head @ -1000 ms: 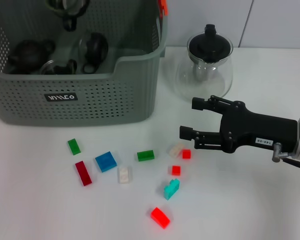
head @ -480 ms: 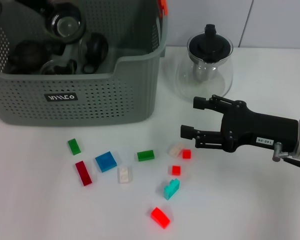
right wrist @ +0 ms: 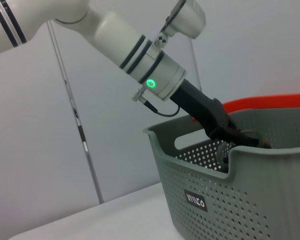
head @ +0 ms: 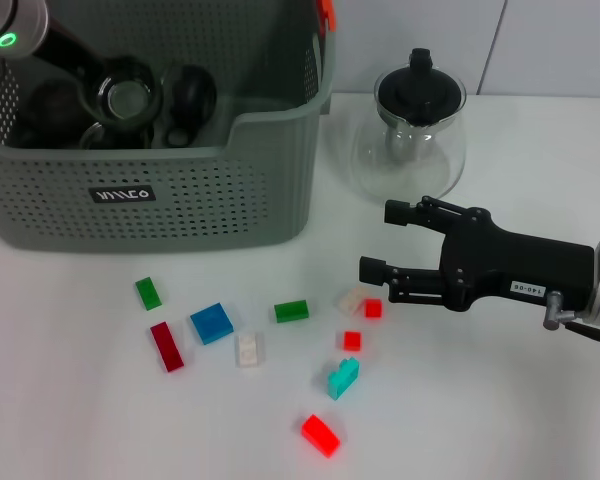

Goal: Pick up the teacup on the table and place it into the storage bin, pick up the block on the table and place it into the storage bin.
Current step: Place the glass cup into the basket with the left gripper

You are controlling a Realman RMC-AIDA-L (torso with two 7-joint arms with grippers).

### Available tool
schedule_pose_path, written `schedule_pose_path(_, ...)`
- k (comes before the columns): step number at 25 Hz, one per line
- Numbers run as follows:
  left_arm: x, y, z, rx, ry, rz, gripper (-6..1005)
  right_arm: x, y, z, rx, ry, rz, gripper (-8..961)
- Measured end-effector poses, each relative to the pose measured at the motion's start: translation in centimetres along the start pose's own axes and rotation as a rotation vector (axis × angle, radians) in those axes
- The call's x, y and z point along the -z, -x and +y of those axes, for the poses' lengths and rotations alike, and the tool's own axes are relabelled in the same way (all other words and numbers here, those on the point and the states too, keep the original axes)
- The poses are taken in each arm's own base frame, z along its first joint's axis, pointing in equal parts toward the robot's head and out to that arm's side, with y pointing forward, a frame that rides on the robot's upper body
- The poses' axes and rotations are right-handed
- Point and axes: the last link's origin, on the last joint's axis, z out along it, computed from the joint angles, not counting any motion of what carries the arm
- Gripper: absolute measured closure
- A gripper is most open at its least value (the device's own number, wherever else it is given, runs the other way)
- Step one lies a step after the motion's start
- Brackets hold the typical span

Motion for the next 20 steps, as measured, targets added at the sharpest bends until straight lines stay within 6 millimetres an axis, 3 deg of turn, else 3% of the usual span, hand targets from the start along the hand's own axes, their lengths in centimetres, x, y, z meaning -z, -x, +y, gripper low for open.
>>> schedule_pose_path(11, -1.4, 0.5, 0.2, -0.023, -0.010, -0.018, 935, 0.0, -0.1, 0.1, -0.007, 0.003, -0.001, 10)
schedule_pose_path(20, -1.2, 0.7, 0.2, -0.023, 0.007, -0.047, 927, 0.1, 0.0, 0.0, -0.007, 0.001, -0.002, 11)
